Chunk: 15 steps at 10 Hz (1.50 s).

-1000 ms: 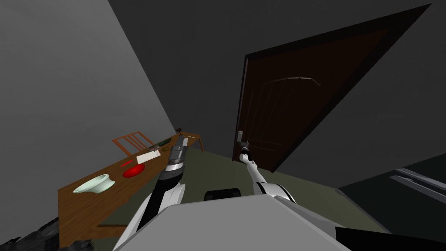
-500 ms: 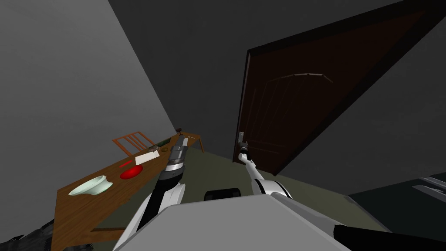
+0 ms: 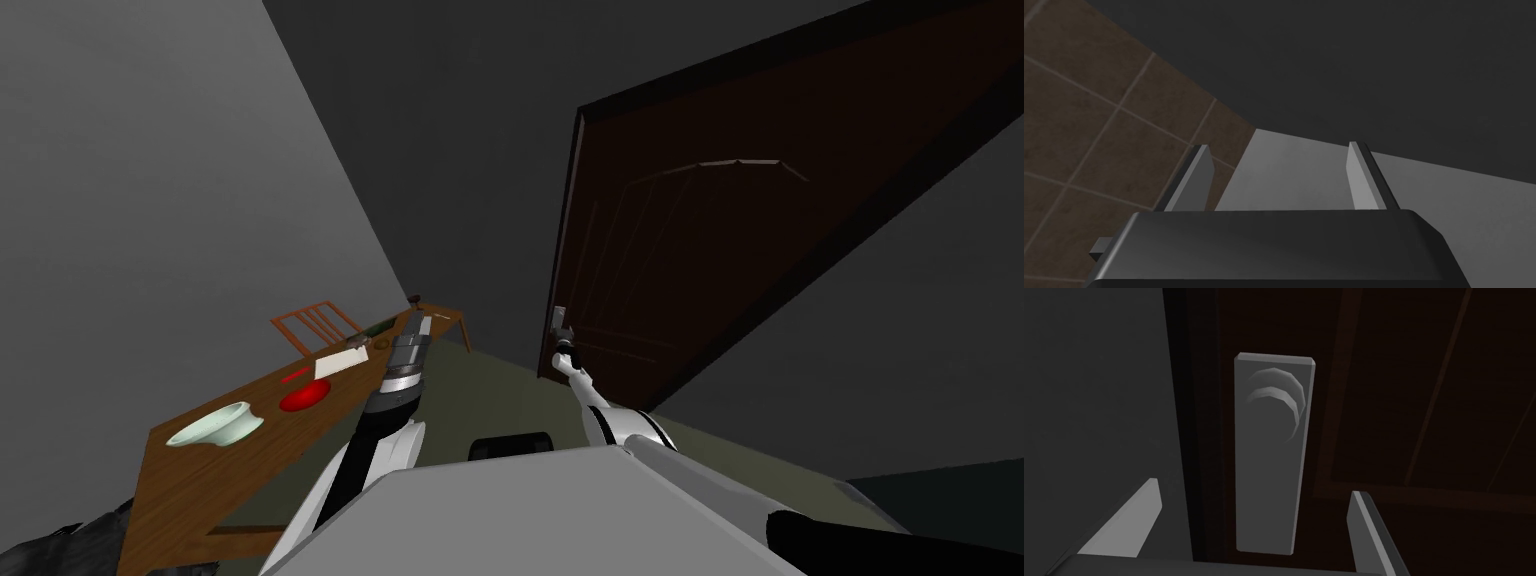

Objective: Pull the door open

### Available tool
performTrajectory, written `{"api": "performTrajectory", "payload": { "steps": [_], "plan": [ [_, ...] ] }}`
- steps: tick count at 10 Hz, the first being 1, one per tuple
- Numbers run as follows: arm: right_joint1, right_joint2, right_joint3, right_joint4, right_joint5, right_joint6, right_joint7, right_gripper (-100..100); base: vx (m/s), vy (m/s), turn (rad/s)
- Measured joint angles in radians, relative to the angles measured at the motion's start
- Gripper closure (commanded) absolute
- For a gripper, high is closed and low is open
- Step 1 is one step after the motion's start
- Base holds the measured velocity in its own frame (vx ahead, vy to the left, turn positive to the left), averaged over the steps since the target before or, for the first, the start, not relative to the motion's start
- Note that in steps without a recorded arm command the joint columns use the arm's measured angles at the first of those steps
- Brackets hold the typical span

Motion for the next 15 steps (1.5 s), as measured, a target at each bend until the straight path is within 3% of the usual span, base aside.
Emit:
{"api": "performTrajectory", "payload": {
  "steps": [2,3,5,6,8,9,15],
  "plan": [
    [0.028,-0.004,-0.013,-0.056,-0.006,0.034,0.003,-100,0.089,0.014,0.064],
    [0.046,-0.023,-0.02,-0.091,-0.011,0.058,0.0,-100,0.152,-0.009,0.107],
    [0.048,-0.065,-0.01,-0.046,-0.012,0.035,-0.044,-100,0.167,-0.03,0.121],
    [0.062,-0.084,-0.01,-0.048,-0.014,0.031,-0.066,-100,0.164,-0.019,0.116],
    [0.08,-0.121,-0.015,-0.063,-0.021,0.047,-0.091,-100,0.105,-0.008,0.053],
    [0.081,-0.123,-0.016,-0.064,-0.021,0.05,-0.094,100,-0.006,-0.002,-0.025],
    [0.083,-0.122,-0.016,-0.06,-0.021,0.05,-0.091,100,-0.034,-0.005,0.019]
  ]
}}
